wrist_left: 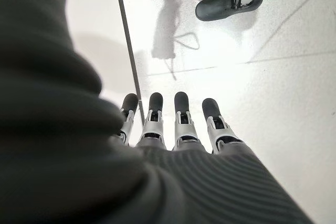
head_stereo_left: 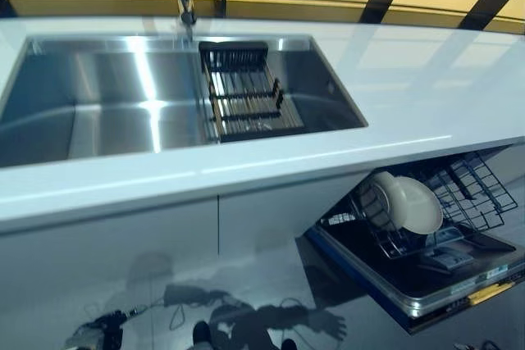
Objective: Take plates into dishwasher
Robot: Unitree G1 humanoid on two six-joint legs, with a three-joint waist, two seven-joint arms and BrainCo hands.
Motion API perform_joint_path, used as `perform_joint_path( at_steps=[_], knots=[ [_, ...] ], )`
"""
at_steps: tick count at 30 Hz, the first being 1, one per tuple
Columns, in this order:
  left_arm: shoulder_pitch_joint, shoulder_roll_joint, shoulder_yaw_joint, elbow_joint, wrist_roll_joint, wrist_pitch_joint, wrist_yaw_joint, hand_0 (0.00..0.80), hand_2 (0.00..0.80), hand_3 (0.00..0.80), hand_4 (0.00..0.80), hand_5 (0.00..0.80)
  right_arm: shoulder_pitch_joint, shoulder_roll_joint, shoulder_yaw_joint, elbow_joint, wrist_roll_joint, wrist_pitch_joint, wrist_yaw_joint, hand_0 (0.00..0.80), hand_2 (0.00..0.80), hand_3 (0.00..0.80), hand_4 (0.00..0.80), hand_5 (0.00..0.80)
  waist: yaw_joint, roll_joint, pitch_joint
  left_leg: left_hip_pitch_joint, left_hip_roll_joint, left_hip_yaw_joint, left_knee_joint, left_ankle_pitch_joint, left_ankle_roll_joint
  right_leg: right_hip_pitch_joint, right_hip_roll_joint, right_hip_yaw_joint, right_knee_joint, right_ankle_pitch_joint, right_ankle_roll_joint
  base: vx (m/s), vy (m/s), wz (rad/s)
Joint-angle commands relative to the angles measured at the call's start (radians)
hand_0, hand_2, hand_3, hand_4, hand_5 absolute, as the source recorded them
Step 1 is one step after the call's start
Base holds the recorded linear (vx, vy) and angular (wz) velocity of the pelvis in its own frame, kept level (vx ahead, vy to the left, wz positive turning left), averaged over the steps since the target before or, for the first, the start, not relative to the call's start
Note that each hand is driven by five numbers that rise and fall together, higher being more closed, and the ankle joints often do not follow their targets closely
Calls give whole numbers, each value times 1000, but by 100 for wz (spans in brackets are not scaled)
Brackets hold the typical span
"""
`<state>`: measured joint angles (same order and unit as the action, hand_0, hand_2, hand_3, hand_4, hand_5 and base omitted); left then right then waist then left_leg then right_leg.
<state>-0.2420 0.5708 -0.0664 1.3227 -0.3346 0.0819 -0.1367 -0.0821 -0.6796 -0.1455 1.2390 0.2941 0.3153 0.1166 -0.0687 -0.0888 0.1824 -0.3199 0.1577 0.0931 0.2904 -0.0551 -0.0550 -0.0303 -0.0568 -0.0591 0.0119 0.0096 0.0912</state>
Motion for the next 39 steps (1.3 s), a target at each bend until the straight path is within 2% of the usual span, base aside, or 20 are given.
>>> perform_joint_path(
  at_steps=[1, 3, 6, 9, 10, 11, 12, 14, 15, 16, 17, 18, 20, 22, 24, 25, 27, 29, 33, 39],
  knots=[
    [-7, -2, 0, -16, -44, -1, -11, 0, 0, 0, 0, 0, 36, 12, 11, -2, 84, -10, -49, 0, 0, 0, 0, 0, -22, 28, 72, -55, -16, -27, -48, 60, 38, 39, -45, -1, 84, -53, 2, -364, -182, 33],
    [0, -15, -3, -16, -34, -7, -17, 0, 0, 0, 0, 0, 6, 37, 41, -7, 94, 16, -55, 0, 0, 0, 0, 0, -15, 40, 73, -28, -23, -44, -158, 127, 31, 63, -32, -1, 64, -70, 3, -433, -212, 25],
    [-1, -27, -16, -17, -63, 8, -5, 0, 0, 0, 0, 0, -40, 58, 76, 21, 117, 36, -67, 0, 0, 0, 0, 0, -3, 60, 67, -32, -5, -71, -243, 192, 5, 52, -8, -16, 109, -142, -10, -398, -185, -5],
    [59, -49, -4, -10, -73, 14, -8, 0, 0, 0, 0, 0, -24, 90, 73, 29, 156, 48, -84, 0, 0, 0, 0, 0, 9, 79, 56, -6, 23, -84, -352, 229, -13, 41, 24, -58, 198, -225, -48, -278, -223, -4],
    [96, -64, 18, 1, -84, 5, -3, 0, 0, 0, 0, 0, -10, 99, 69, 31, 170, 66, -95, 0, 0, 0, 0, 0, 11, 85, 48, 1, 32, -79, -378, 217, -15, 41, 41, -75, 226, -255, -74, -172, -205, 6],
    [109, -69, 27, 4, -100, 5, -1, 0, 0, 0, 0, 0, -6, 102, 68, 31, 172, 75, -100, 0, 0, 0, 0, 0, 10, 86, 44, 0, 34, -77, -378, 212, -16, 40, 47, -82, 236, -265, -81, -172, -236, 12],
    [152, -105, 56, 9, -107, -5, 16, 0, 0, 0, 0, 0, 8, 122, 59, 46, 170, 89, -125, 0, 0, 0, 0, 0, 7, 95, 27, 0, 37, -53, -378, 199, -26, 45, 68, -101, 244, -282, -103, -143, -175, 16],
    [170, -128, 66, 8, -94, -12, 24, 0, 0, 0, 0, 0, 15, 140, 58, 58, 198, 94, -145, 0, 0, 0, 0, 0, 3, 100, 20, 8, 36, -24, -378, 198, -29, 49, 77, -113, 242, -286, -111, -79, -107, 29],
    [184, -147, 68, 6, -71, -21, 26, 0, 0, 0, 0, 0, 27, 167, 58, 65, 219, 95, -181, 0, 0, 0, 0, 0, -1, 99, 16, 33, 22, 11, -378, 196, -35, 73, 84, -108, 230, -290, -108, -66, -65, 57],
    [193, -173, 56, 3, -52, -33, 26, 0, 0, 0, 0, 0, 48, 217, 54, 84, 275, 72, -246, 0, 0, 0, 0, 0, -7, 97, 7, 69, 6, 66, -313, 196, -28, 95, 81, -110, 201, -271, -120, -106, -69, 79],
    [193, -183, 43, 3, -50, -39, 24, 0, 0, 0, 0, 0, 53, 233, 51, 99, 321, 60, -269, 0, 0, 0, 0, 0, -8, 92, 2, 56, 1, 70, -200, 159, -19, 98, 73, -112, 183, -251, -128, -149, -42, 97],
    [192, -190, 35, 5, -43, -46, 18, 0, 0, 0, 0, 0, 55, 242, 43, 115, 339, 49, -274, 0, 0, 0, 0, 0, -7, 85, -2, 50, -4, 70, -91, 95, 2, 98, 60, -114, 167, -227, -128, -134, 2, 88],
    [190, -208, 26, 4, -27, -64, 15, 0, 0, 0, 0, 0, 59, 258, 25, 139, 368, 38, -271, 0, 0, 0, 0, 0, -4, 76, -9, 72, -10, 88, 82, -71, 59, 93, 25, -122, 138, -173, -117, -99, 74, 48],
    [185, -217, 21, -1, -5, -68, 11, 0, 0, 0, 0, 0, 66, 269, 12, 150, 368, 29, -270, 0, 0, 0, 0, 0, -13, 84, -16, 133, -12, 99, 107, -110, 77, 63, 16, -122, 159, -169, -111, -70, 138, 9],
    [172, -216, 10, -16, 22, -41, 0, 0, 0, 0, 0, 0, 70, 269, 5, 156, 384, 20, -281, 0, 0, 0, 0, 0, -34, 112, -28, 249, -54, 96, -84, -58, 74, 21, 20, -105, 207, -177, -93, -53, 227, 20],
    [161, -216, -9, -19, 22, -33, -1, 0, 0, 0, 0, 0, 71, 264, -6, 150, 390, 19, -298, 0, 0, 0, 0, 0, -44, 121, -29, 259, -67, 92, -127, -40, 69, 8, 19, -98, 213, -171, -86, -102, 178, 32],
    [152, -214, -39, -31, 1, -47, -6, 0, 0, 0, 0, 0, 75, 254, -31, 150, 416, 0, -305, 0, 0, 0, 0, 0, -51, 127, -20, 253, -77, 81, -118, -36, 60, 2, 13, -94, 195, -145, -74, -150, 104, 24],
    [142, -219, -49, -43, -16, -37, -16, 0, 0, 0, 0, 0, 70, 248, -47, 150, 432, -3, -288, 0, 0, 0, 0, 0, -54, 134, -9, 263, -85, 93, -137, -36, 63, -13, 12, -87, 186, -130, -63, -161, 96, -2],
    [130, -227, -67, -41, -58, -57, -11, 0, 0, 0, 0, 0, 28, 233, -49, 154, 482, 15, -291, 0, 0, 0, 0, 0, -59, 142, 18, 226, -96, 99, -117, -43, 64, -52, 16, -66, 173, -114, -68, -182, 61, -17],
    [127, -240, -78, -54, -59, -55, -13, 0, 0, 0, 0, 0, -3, 221, -36, 136, 453, 42, -329, 0, 0, 0, 0, 0, -57, 153, 31, 200, -96, 108, -87, -46, 71, -63, 15, -58, 160, -104, -83, -110, 42, -6]
  ],
)
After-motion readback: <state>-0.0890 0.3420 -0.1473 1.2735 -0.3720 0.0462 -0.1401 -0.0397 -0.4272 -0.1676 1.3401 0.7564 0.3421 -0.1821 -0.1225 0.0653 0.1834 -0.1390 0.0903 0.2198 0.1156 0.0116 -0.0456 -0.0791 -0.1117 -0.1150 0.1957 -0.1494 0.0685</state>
